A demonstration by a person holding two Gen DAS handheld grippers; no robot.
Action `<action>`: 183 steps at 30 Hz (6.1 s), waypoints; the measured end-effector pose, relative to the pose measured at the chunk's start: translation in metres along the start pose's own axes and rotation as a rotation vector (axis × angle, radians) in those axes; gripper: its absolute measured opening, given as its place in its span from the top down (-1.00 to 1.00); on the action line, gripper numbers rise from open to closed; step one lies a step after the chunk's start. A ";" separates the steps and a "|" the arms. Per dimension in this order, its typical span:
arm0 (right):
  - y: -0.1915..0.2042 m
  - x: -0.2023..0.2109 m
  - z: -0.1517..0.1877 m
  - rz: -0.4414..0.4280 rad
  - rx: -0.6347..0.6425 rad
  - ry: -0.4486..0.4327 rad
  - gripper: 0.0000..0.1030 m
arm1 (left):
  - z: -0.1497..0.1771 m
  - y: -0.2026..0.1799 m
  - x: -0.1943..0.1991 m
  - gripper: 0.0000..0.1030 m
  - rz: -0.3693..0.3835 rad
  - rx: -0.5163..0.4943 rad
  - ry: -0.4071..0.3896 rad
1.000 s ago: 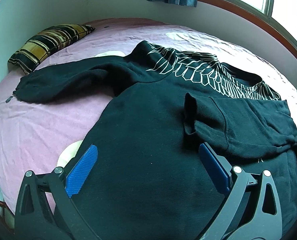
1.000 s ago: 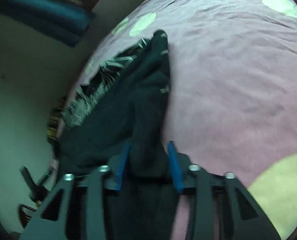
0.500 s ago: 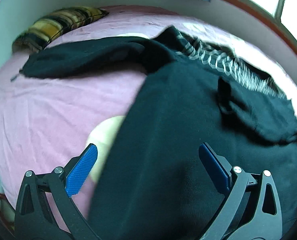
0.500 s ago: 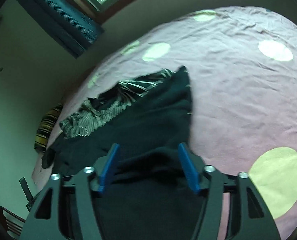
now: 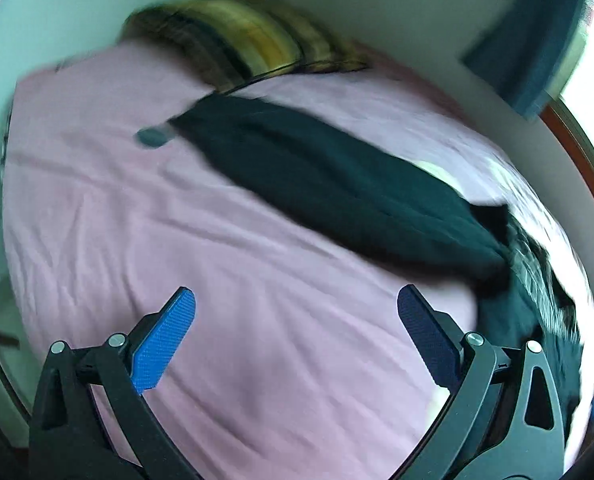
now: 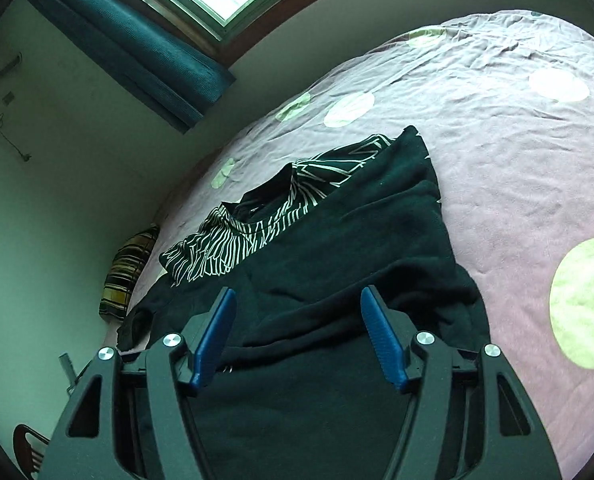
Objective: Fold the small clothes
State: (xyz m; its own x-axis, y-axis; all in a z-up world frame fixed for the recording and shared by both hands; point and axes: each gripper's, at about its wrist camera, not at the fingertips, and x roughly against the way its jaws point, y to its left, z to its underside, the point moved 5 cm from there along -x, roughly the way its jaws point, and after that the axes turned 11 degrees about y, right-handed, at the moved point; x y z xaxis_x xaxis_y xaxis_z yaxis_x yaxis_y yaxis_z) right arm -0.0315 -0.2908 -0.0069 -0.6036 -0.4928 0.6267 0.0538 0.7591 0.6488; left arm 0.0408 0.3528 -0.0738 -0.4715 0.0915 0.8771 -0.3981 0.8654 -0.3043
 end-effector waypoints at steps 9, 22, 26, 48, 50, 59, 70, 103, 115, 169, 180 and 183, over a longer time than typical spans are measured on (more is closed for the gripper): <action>0.010 -0.004 0.004 0.054 -0.015 0.000 -0.25 | -0.080 0.058 -0.034 -0.96 0.198 0.175 0.000; 0.004 -0.024 0.012 0.090 -0.085 0.012 -0.26 | -0.121 0.051 -0.054 0.08 0.079 0.248 0.012; -0.004 -0.022 0.010 0.088 -0.124 -0.004 -0.27 | -0.122 0.045 -0.059 0.10 0.006 0.201 0.012; -0.002 -0.015 0.017 0.032 -0.136 -0.043 -0.28 | -0.109 -0.125 0.080 0.77 0.001 -0.228 -0.239; 0.002 -0.014 0.019 0.017 -0.123 -0.039 -0.28 | -0.091 -0.185 0.104 0.78 0.034 -0.348 -0.277; 0.012 -0.011 0.028 -0.040 -0.086 -0.018 -0.28 | 0.040 -0.409 0.133 0.81 0.309 -0.741 -0.241; 0.002 -0.034 0.035 -0.061 -0.100 0.088 -0.28 | 0.215 -0.494 -0.002 0.81 0.317 -0.979 0.030; 0.070 -0.122 -0.054 0.097 0.147 0.180 0.75 | 0.063 -0.241 -0.044 -0.43 -0.093 -0.613 -0.092; -0.013 -0.077 -0.004 0.056 -0.074 0.126 0.76 | 0.063 -0.248 -0.071 -0.59 -0.099 -0.593 -0.004; -0.103 0.096 0.156 -0.082 -0.167 0.226 -0.11 | 0.187 -0.068 0.042 -0.66 0.385 -0.501 0.426; -0.092 0.094 0.192 -0.307 -0.138 0.302 -0.18 | 0.228 -0.071 0.051 -0.57 0.531 -0.476 0.499; -0.077 0.086 0.198 -0.342 -0.089 0.344 -0.28 | 0.233 -0.081 0.047 -0.36 0.542 -0.471 0.521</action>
State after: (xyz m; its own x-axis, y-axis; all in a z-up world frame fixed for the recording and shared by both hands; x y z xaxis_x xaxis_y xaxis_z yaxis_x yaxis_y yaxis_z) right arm -0.2452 -0.3078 -0.0883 -0.3021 -0.8306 0.4677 -0.0246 0.4973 0.8672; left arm -0.1322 0.1719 -0.0948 -0.0371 0.6613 0.7492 0.1957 0.7401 -0.6435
